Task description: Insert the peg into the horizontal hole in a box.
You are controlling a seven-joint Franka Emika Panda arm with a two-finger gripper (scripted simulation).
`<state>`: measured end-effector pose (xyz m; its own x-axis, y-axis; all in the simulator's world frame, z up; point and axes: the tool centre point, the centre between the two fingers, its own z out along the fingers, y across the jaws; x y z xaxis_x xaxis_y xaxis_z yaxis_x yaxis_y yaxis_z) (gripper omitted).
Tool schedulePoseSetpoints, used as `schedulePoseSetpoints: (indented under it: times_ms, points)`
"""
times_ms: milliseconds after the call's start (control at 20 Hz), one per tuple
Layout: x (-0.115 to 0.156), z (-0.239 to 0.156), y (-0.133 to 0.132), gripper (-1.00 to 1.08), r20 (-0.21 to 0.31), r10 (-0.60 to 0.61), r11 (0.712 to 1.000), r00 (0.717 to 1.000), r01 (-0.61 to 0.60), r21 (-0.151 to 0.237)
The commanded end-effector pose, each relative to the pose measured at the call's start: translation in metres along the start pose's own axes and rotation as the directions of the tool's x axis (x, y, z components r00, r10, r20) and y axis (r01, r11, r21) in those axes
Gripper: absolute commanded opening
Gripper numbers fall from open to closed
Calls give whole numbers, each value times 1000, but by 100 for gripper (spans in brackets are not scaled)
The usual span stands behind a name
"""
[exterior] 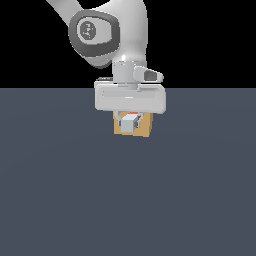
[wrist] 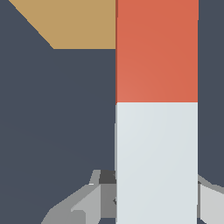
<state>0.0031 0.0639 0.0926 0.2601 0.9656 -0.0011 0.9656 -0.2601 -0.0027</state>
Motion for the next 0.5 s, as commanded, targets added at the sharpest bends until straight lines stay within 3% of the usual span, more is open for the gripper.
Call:
schedulePoseSetpoints:
  times_ms: [0, 450]
  points:
    - [-1, -2, 1, -100, -1, -3, 1000, 1000, 3, -3]
    - [9, -1, 0, -100, 0, -2, 1000, 1000, 2, -1]
